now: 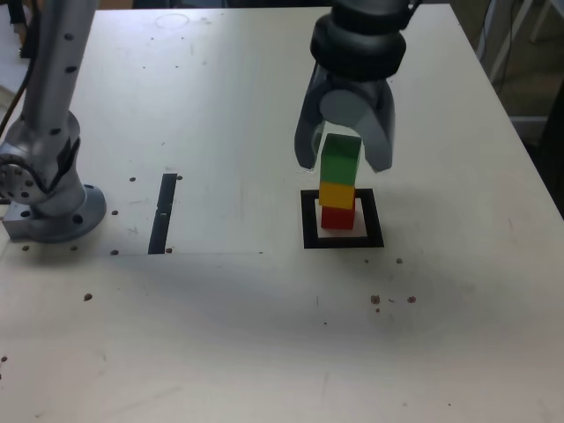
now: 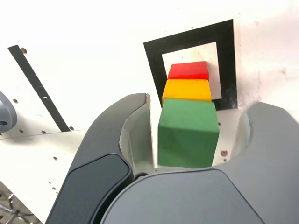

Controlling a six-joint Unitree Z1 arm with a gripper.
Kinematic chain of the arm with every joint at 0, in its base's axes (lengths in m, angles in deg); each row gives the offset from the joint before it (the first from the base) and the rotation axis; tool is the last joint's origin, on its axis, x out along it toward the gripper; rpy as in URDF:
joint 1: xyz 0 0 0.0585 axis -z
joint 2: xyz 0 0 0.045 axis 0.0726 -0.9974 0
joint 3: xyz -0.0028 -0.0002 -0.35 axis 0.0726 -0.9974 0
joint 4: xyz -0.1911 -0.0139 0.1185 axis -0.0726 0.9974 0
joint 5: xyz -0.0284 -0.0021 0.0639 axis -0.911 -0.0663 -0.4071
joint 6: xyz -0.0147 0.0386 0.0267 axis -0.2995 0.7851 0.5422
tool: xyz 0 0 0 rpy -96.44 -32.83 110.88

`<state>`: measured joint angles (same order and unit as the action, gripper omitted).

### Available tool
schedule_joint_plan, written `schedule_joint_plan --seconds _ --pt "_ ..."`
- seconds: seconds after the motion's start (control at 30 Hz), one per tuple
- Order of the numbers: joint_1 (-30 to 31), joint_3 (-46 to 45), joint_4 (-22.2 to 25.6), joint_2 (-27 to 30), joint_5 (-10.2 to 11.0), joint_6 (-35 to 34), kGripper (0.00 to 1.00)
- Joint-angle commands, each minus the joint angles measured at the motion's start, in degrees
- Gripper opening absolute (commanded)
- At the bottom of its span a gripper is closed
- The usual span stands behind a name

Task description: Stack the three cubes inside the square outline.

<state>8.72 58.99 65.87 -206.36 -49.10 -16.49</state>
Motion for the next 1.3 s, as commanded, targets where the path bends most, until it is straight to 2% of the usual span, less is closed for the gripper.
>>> schedule_joint_plan --seconds 0.0,0.27,0.6,0.77,0.9,1.07,1.27 --pt "-0.15 -0.29 0.28 1.75 0.21 -0.18 0.99" --pt "-0.14 -5.12 0.97 11.63 1.19 -0.25 0.99" --pt "-0.13 -23.78 -0.99 26.06 1.46 -1.59 0.99" --pt "-0.13 -36.39 -6.57 33.33 1.7 -3.49 0.99" --pt "-0.15 -46.23 -13.02 36.97 0.89 -4.72 0.99" --pt "-0.16 -55.66 -20.24 38.36 -0.14 -5.65 0.99" --pt "-0.15 -59.87 -22.63 37.89 0.77 -7.48 0.99"
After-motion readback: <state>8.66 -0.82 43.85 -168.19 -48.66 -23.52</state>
